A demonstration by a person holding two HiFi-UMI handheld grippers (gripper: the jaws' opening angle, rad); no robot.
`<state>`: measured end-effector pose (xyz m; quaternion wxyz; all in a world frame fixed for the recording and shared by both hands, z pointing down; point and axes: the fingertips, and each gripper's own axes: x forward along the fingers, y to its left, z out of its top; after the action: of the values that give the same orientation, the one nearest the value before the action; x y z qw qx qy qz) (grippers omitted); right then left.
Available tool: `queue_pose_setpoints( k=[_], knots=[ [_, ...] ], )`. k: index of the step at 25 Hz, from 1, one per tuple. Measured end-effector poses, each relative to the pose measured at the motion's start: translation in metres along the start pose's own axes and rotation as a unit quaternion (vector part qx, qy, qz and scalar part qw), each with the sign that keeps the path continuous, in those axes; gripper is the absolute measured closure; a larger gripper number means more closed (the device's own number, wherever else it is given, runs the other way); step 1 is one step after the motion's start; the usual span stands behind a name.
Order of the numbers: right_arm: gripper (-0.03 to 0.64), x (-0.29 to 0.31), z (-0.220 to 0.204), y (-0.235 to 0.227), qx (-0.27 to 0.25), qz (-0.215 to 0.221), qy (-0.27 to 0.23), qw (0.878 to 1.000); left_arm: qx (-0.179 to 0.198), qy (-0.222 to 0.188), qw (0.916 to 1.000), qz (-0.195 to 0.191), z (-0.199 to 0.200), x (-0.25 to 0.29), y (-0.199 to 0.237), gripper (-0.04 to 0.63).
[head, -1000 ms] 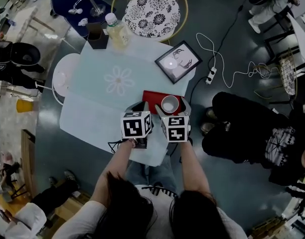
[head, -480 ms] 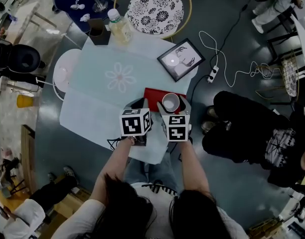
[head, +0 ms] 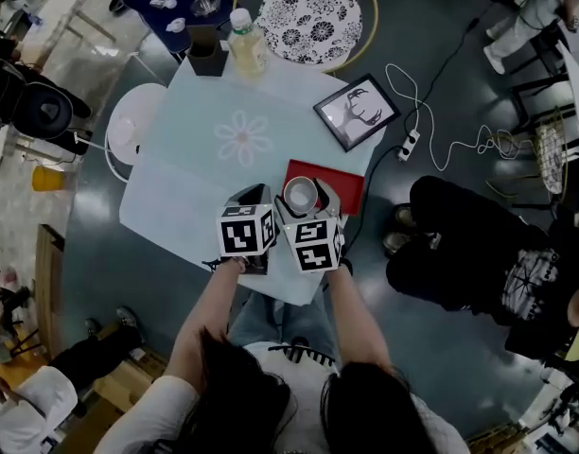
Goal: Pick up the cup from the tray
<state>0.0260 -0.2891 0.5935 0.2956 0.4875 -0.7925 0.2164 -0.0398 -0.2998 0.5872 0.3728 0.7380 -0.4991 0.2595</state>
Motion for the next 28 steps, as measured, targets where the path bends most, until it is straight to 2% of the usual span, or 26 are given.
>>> queue_pose_setpoints(
  k=[8,17,28],
  knots=[
    [0.241,0.024,0.036,0.060,-0.013,0.047,-0.019,0.999,-0.035,-0.028,0.9985,0.031,-0.001,-0.031,0.060,0.595],
    [0.241,0.054,0.035,0.105,-0.041,0.081,0.002,0.996,-0.071,-0.037,0.9949,0.062,-0.018,-0.049,0.116,0.595],
    [0.239,0.077,0.015,0.112,-0.042,0.086,0.025,0.995,-0.114,-0.041,0.9896,0.077,-0.023,-0.043,0.141,0.595]
  ],
)
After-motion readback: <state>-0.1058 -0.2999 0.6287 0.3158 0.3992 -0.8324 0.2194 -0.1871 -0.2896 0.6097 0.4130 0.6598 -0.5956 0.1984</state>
